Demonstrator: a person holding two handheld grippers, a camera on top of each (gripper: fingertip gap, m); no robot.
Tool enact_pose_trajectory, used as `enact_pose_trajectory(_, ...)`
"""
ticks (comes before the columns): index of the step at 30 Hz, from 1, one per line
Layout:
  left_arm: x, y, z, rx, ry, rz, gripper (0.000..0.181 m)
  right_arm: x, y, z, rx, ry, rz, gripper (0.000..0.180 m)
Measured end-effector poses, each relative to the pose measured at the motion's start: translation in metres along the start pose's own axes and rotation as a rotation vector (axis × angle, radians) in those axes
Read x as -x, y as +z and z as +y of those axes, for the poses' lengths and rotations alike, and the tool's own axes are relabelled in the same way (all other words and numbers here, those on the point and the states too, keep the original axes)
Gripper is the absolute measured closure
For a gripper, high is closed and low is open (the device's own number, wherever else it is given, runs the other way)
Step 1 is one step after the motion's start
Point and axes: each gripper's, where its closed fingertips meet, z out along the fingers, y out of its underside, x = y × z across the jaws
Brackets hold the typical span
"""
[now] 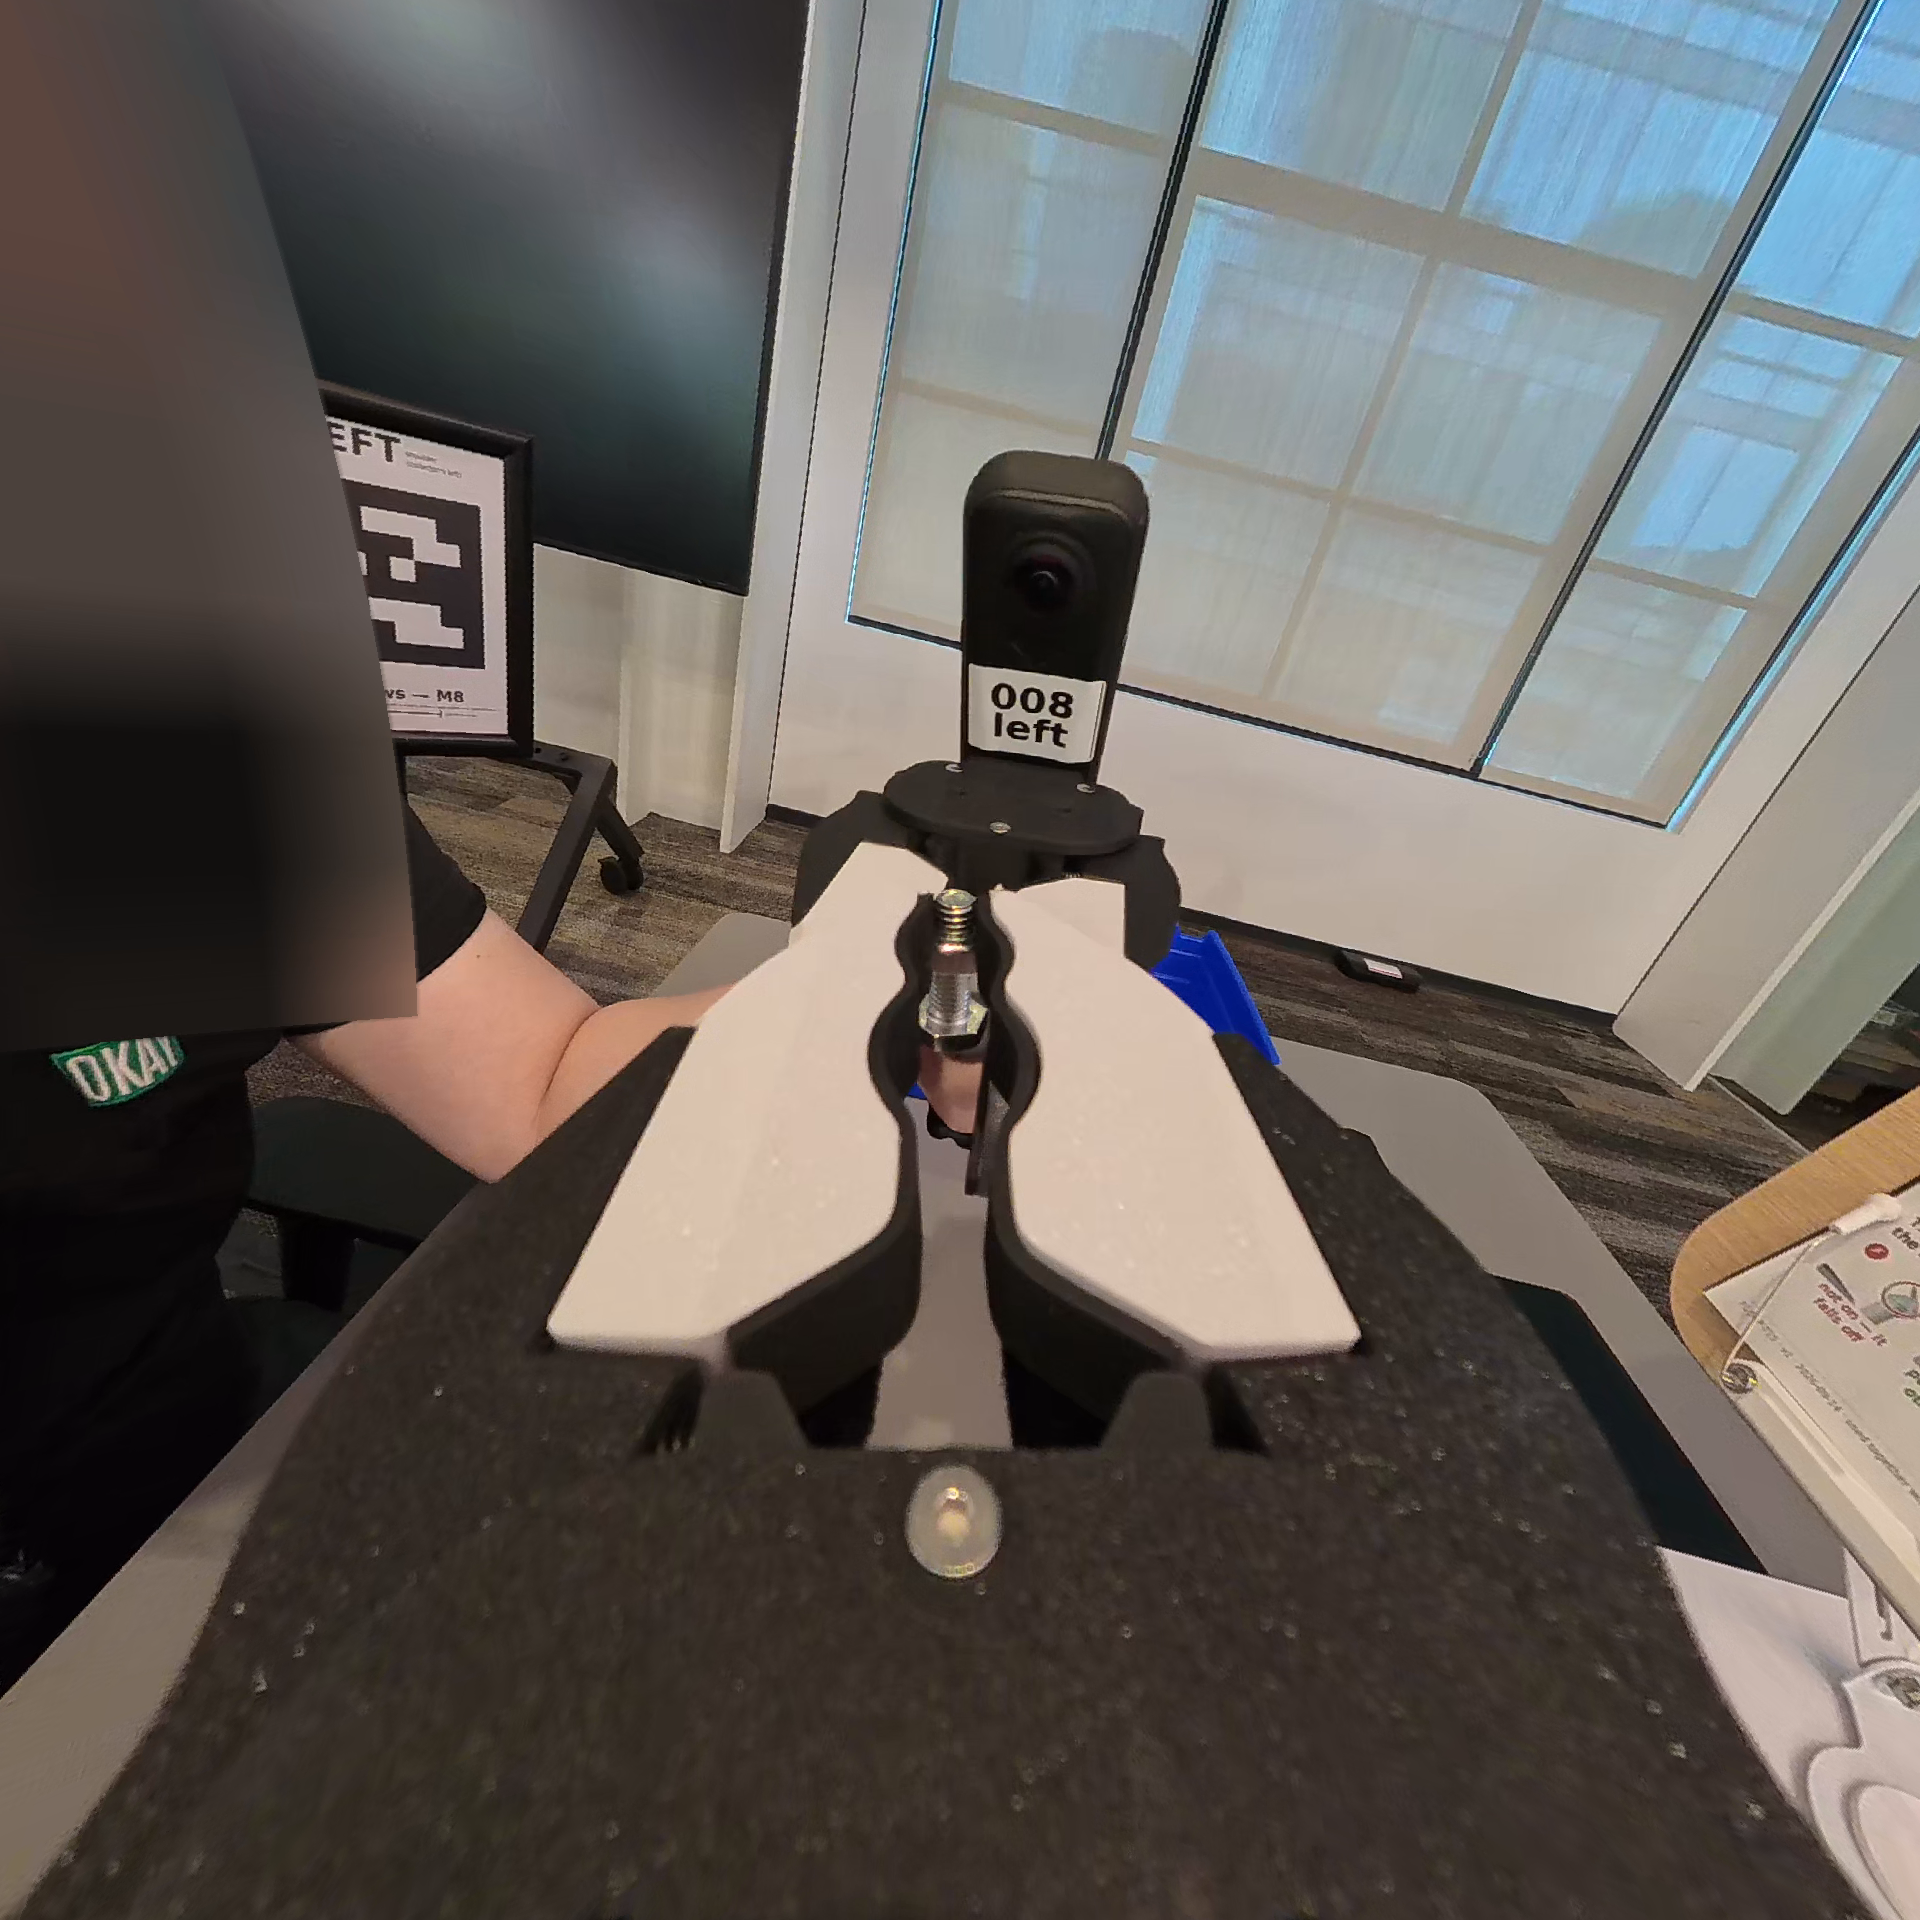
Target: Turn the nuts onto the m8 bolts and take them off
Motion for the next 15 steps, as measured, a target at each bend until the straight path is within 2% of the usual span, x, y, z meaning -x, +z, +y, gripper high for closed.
enact_pose_trajectory(15, -0.0022, -0.0004, -0.0021, -0.008, 0.003, 0.01, 0.165, 0.0027, 0.0016, -0.0001, -0.011, 0.003, -0.025, 0.173)
